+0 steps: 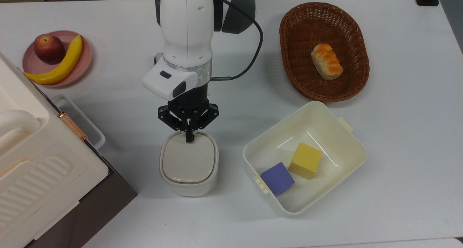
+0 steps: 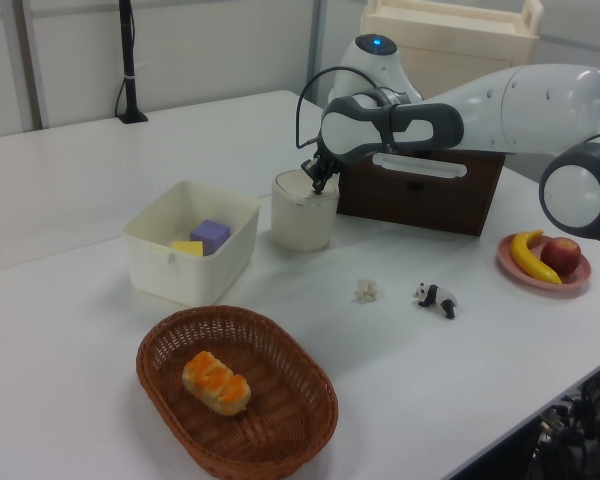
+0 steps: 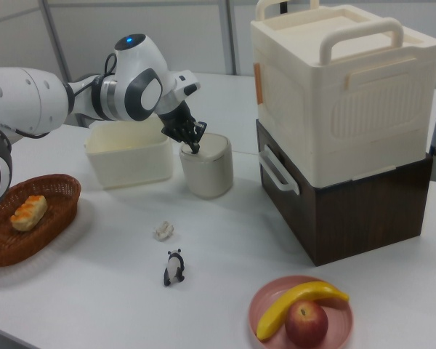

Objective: Open the trash can
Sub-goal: 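Lift the lid edge upward, flipping the lid open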

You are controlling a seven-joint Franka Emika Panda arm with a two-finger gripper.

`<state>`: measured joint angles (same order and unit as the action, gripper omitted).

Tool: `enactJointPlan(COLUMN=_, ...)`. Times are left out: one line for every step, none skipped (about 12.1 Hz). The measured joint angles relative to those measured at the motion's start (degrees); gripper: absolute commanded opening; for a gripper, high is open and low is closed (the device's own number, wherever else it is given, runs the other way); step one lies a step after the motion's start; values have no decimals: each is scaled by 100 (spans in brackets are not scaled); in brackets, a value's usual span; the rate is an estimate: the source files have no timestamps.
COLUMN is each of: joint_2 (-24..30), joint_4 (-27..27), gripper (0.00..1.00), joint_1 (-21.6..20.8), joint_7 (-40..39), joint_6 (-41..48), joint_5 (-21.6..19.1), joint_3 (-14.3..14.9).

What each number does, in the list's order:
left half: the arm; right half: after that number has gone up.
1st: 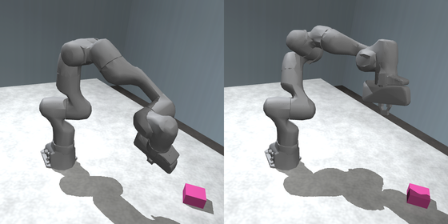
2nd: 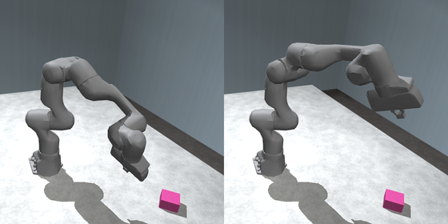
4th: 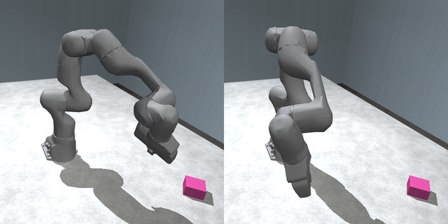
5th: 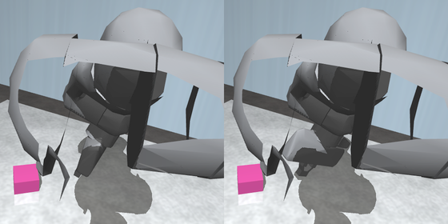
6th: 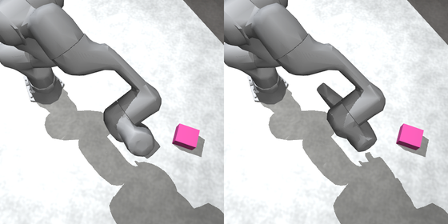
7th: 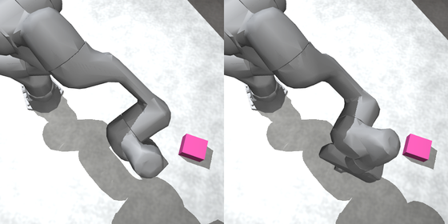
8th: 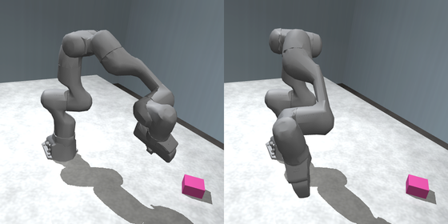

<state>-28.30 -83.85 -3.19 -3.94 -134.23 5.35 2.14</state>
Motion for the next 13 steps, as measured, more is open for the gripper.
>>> enactJointPlan(joint_2=-19, joint_4=0, gripper=0, joint_1=0, joint_7=0, joint_6=0, joint_5=72, joint_3=0)
enactJointPlan(joint_2=-34, joint_4=2, gripper=0, joint_1=-2, joint_7=0, joint_6=-4, joint_5=95, joint_3=-1)
enactJointPlan(joint_2=-35, joint_4=8, gripper=0, joint_1=-6, joint_7=0, joint_6=-6, joint_5=117, joint_3=-1)
enactJointPlan(joint_2=-36, joint_4=9, gripper=0, joint_1=-8, joint_7=0, joint_6=-6, joint_5=125, joint_3=-2)
enactJointPlan(joint_2=-37, joint_4=9, gripper=0, joint_1=-9, joint_7=-3, joint_6=-6, joint_5=135, joint_3=-3)
enactJointPlan(joint_2=-39, joint_4=9, gripper=0, joint_1=-9, joint_7=-4, joint_6=-6, joint_5=158, joint_3=-7)
enactJointPlan(joint_2=-39, joint_4=9, gripper=0, joint_1=-10, joint_7=-4, joint_6=-6, joint_5=189, joint_3=-14)
enactJointPlan(joint_2=-40, joint_4=9, gripper=0, joint_1=-9, joint_7=-4, joint_6=-6, joint_5=205, joint_3=-18)
enactJointPlan(joint_2=-40, joint_4=10, gripper=0, joint_1=-9, joint_7=-4, joint_6=-6, joint_5=205, joint_3=-19)
enactJointPlan(joint_2=-40, joint_4=23, gripper=3, joint_1=-8, joint_7=-4, joint_6=-6, joint_5=205, joint_3=-19)
enactJointPlan(joint_2=-23, joint_4=72, gripper=6, joint_1=15, joint_7=-3, joint_6=-8, joint_5=204, joint_3=-39)
enactJointPlan(joint_2=59, joint_4=130, gripper=7, joint_1=100, joint_7=6, joint_6=-9, joint_5=161, joint_3=-112)
enactJointPlan(joint_2=169, joint_4=139, gripper=10, joint_1=174, joint_7=15, joint_6=1, joint_5=37, joint_3=-169)
